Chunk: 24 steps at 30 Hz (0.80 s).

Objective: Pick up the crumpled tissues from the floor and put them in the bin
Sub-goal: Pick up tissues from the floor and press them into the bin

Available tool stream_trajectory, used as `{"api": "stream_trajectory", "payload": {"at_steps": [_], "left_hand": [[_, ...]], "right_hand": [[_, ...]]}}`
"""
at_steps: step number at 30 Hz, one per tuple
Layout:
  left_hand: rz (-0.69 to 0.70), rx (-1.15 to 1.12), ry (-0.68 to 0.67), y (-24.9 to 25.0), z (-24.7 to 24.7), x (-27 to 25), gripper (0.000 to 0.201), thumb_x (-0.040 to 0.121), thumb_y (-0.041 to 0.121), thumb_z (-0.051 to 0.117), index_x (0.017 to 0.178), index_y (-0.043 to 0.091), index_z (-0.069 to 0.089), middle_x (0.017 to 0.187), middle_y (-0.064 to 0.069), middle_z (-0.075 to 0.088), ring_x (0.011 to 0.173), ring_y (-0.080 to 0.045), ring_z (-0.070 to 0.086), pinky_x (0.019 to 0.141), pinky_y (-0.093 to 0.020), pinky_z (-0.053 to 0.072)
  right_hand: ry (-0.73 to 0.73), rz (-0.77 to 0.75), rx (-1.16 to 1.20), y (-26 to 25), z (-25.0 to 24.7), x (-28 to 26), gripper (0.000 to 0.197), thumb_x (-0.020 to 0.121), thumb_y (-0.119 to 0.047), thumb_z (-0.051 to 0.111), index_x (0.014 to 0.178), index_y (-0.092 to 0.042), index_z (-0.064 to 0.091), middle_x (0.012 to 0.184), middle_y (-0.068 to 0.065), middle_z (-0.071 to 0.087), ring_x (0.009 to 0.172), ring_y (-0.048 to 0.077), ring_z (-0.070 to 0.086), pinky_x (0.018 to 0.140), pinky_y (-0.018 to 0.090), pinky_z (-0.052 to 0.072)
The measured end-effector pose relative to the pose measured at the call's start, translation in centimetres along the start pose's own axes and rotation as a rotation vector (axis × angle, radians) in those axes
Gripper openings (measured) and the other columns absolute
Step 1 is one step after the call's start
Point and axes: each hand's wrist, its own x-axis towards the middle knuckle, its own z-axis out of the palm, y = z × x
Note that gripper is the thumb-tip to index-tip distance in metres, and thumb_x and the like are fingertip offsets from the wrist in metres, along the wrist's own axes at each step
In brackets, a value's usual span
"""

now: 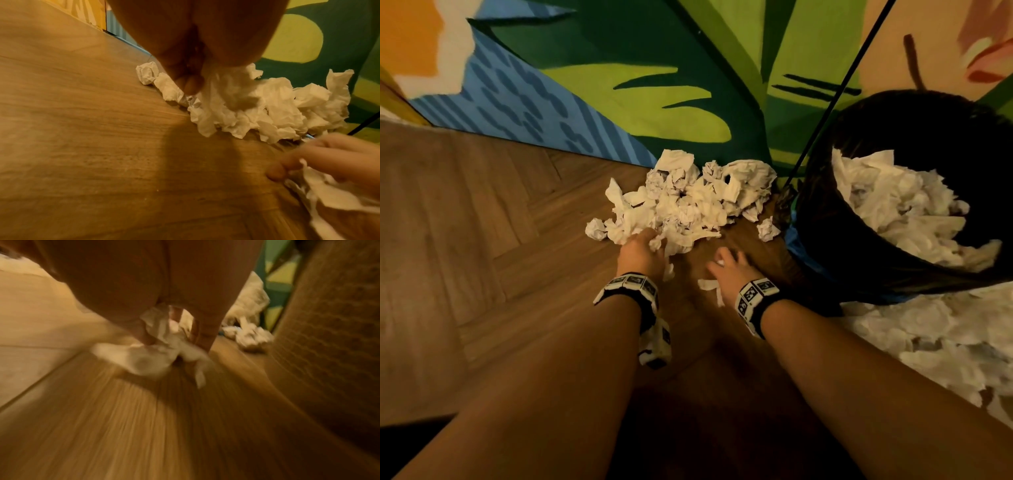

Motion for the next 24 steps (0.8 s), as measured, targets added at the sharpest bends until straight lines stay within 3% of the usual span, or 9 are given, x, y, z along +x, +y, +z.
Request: {"api": "stream_trajectory", "payload": {"at_steps": [4,7,9,11,15,17,20,22,24], "left_hand": [[-0.002,-0.03,0.009,0.7,0.0,-0.9,0.044,0.091,0.036,0.06,0.128,0.012,0.058,0.125,-0.016,0.062,0.11,-0.033,0.06,0.094,-0.038,0.05],[-0.067,-0.096,0.058,1.6,-0.4,-1.5,0.045,0.089,0.031,0.064,0.129,0.011,0.057,0.124,-0.015,0.063,0.111,-0.031,0.06,0.092,-0.035,0.049],[-0.092,-0.177,0.098,2.5,-0.7,-2.1,0.047,0.09,0.025,0.063,0.133,0.011,0.052,0.129,-0.015,0.059,0.115,-0.033,0.058,0.09,-0.033,0.047],[-0.067,-0.245,0.125,3.4,-1.0,-2.6,0.041,0.091,0.024,0.061,0.128,0.012,0.049,0.124,-0.014,0.06,0.109,-0.032,0.059,0.085,-0.031,0.045],[-0.059,-0.317,0.068,5.6,-1.8,-3.4,0.064,0.08,0.041,0.074,0.132,0.015,0.047,0.131,-0.007,0.056,0.119,-0.026,0.054,0.097,-0.038,0.046],[0.008,-0.221,-0.045,7.2,-2.3,-3.6,0.06,0.075,0.035,0.081,0.124,0.013,0.056,0.123,-0.005,0.061,0.117,-0.026,0.056,0.094,-0.035,0.049],[0.228,0.077,-0.227,10.4,-3.6,-3.6,0.017,0.087,0.012,0.067,0.102,0.007,0.065,0.103,-0.012,0.067,0.103,-0.032,0.061,0.075,-0.026,0.045],[0.329,0.193,-0.286,12.6,-4.8,-3.7,0.017,0.087,0.005,0.063,0.104,0.001,0.062,0.107,-0.019,0.065,0.104,-0.035,0.06,0.082,-0.033,0.045],[0.406,0.233,-0.286,15.0,-6.3,-3.7,0.029,0.088,0.006,0.065,0.114,0.0,0.055,0.107,-0.018,0.063,0.099,-0.034,0.06,0.081,-0.033,0.049]], "right_hand": [[-0.032,0.157,0.11,1.1,0.6,-2.0,0.032,0.091,-0.02,0.063,0.12,-0.018,0.047,0.137,0.01,0.025,0.101,0.031,0.057,0.088,0.039,0.051],[-0.106,0.223,0.108,1.8,0.6,-3.5,0.041,0.088,-0.027,0.068,0.122,-0.016,0.049,0.138,0.012,0.029,0.106,0.033,0.058,0.091,0.04,0.052],[-0.076,0.216,0.149,1.9,0.3,-4.8,0.026,0.087,-0.024,0.069,0.106,-0.019,0.053,0.128,0.01,0.04,0.104,0.03,0.057,0.087,0.037,0.051],[0.005,0.171,0.197,1.9,-0.1,-6.0,0.023,0.088,-0.017,0.066,0.08,-0.026,0.046,0.1,0.003,0.052,0.083,0.021,0.056,0.072,0.03,0.049],[0.095,0.04,0.272,0.5,-4.3,-8.9,0.016,0.088,-0.014,0.063,0.088,-0.028,0.07,0.09,-0.005,0.062,0.079,0.015,0.059,0.066,0.026,0.05],[0.109,-0.03,0.222,-0.5,-7.5,-10.6,0.018,0.088,-0.019,0.061,0.078,-0.028,0.074,0.09,-0.008,0.067,0.08,0.013,0.061,0.07,0.027,0.053],[0.246,-0.162,0.125,-1.6,-12.7,-14.0,0.02,0.085,-0.027,0.059,0.066,-0.023,0.066,0.069,-0.004,0.064,0.068,0.015,0.06,0.062,0.028,0.051],[0.316,-0.24,0.057,-1.9,-16.1,-16.8,0.027,0.084,-0.025,0.058,0.057,-0.023,0.054,0.057,-0.004,0.055,0.058,0.014,0.054,0.055,0.026,0.042],[0.385,-0.318,-0.03,-1.4,-19.1,-18.9,0.02,0.086,-0.025,0.057,0.066,-0.021,0.057,0.063,-0.001,0.059,0.062,0.019,0.056,0.059,0.031,0.046]]}}
